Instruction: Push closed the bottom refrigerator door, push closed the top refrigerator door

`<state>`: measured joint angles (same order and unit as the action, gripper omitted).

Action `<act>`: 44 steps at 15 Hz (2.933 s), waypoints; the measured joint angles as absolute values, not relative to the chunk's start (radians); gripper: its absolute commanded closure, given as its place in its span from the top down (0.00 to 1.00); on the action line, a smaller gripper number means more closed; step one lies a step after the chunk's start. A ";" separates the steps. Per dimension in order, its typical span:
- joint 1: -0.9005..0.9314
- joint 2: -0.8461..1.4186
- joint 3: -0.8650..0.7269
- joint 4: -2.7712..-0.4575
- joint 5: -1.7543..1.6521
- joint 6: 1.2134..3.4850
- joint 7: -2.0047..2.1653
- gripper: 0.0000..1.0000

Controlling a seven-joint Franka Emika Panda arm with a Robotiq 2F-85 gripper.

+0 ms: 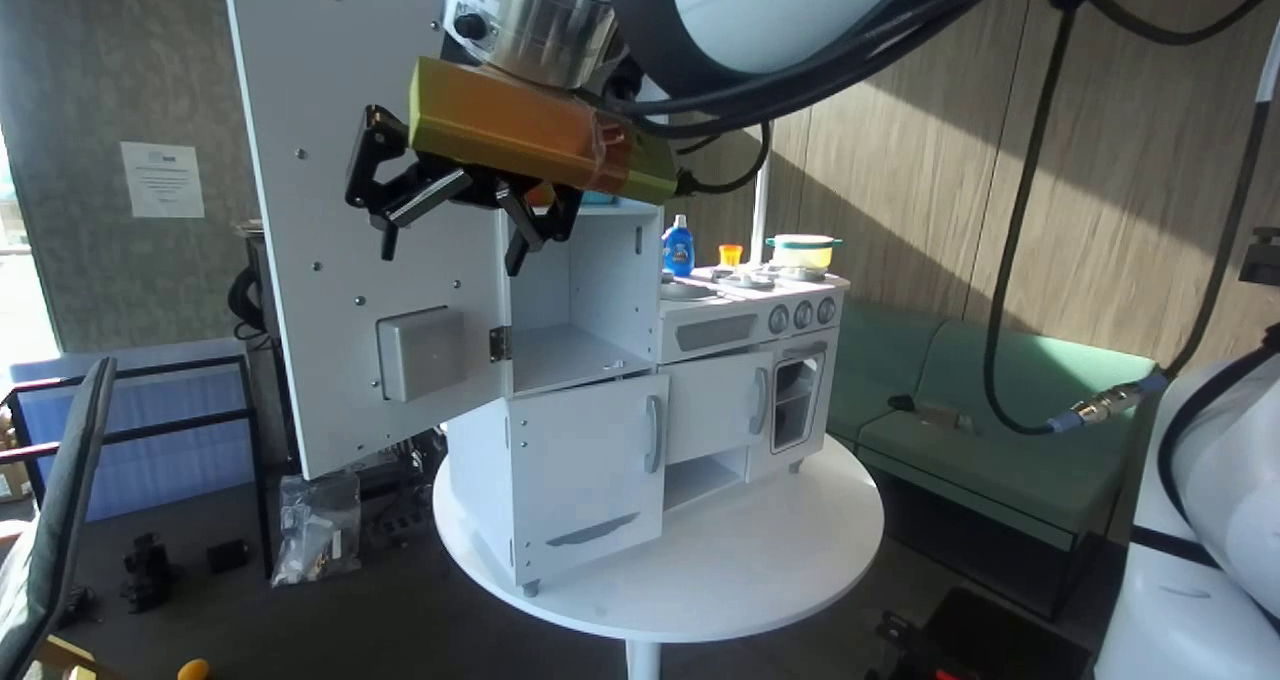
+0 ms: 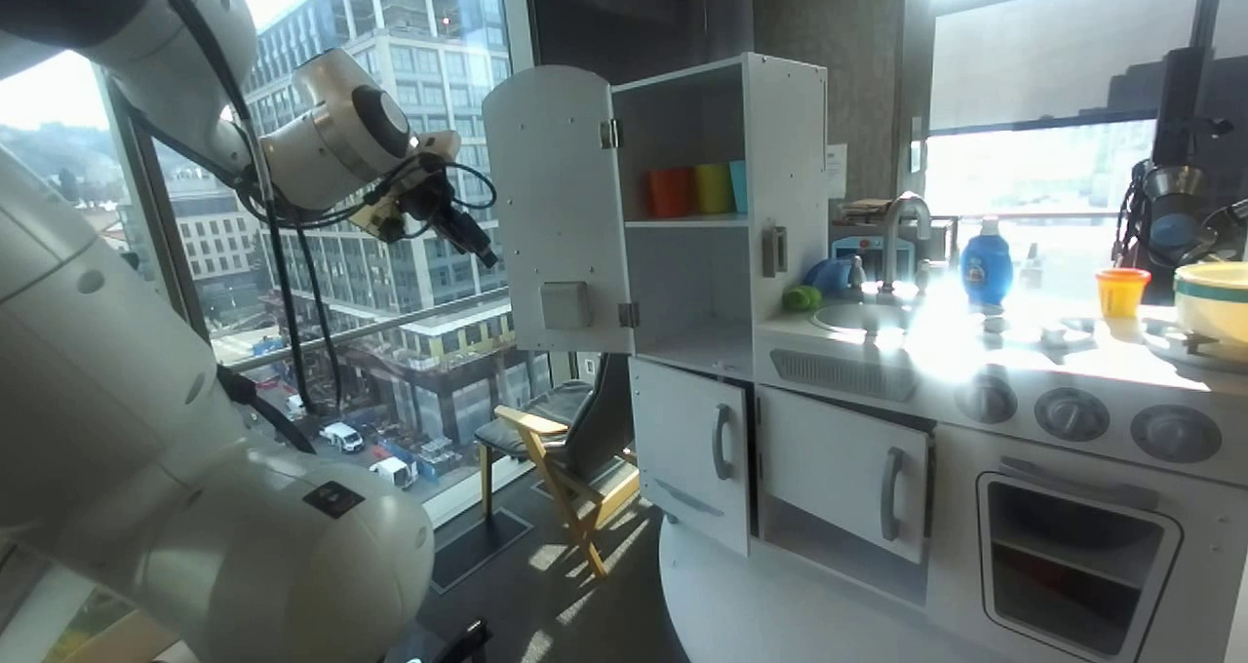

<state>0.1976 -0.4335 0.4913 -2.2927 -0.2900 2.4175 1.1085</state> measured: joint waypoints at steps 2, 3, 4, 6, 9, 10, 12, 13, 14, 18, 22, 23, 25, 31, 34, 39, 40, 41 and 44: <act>0.161 -0.416 0.557 -2.266 -0.364 2.414 1.186 1.00; 0.137 -0.402 0.588 -2.246 -0.404 2.408 1.231 1.00; 0.109 -0.384 0.618 -2.220 -0.446 2.398 1.278 1.00; 0.059 -0.338 0.670 -2.161 -0.526 2.362 1.362 1.00; 0.034 -0.253 0.711 -2.075 -0.611 2.300 1.442 1.00; 0.037 -0.225 0.717 -2.048 -0.631 2.286 1.458 1.00; 0.058 -0.173 0.720 -2.002 -0.663 2.264 1.473 1.00; 0.072 -0.149 0.719 -1.983 -0.675 2.257 1.475 1.00; 0.087 -0.127 0.716 -1.966 -0.689 2.250 1.475 1.00; 0.154 -0.051 0.681 -1.908 -0.750 2.231 1.477 1.00; 0.224 0.009 0.614 -1.853 -0.803 2.223 1.485 1.00; 0.240 0.019 0.596 -1.842 -0.812 2.223 1.493 1.00; 0.273 0.036 0.559 -1.822 -0.829 2.222 1.515 1.00; 0.357 0.066 0.474 -1.781 -0.930 2.214 1.653 1.00; 0.382 0.074 0.454 -1.766 -0.984 2.180 1.725 1.00; 0.407 0.081 0.444 -1.749 -1.049 2.102 1.808 1.00; 0.411 0.082 0.444 -1.747 -1.065 2.089 1.818 1.00; 0.414 0.083 0.444 -1.744 -1.085 2.076 1.828 1.00; 0.421 0.084 0.444 -1.741 -1.127 2.044 1.838 1.00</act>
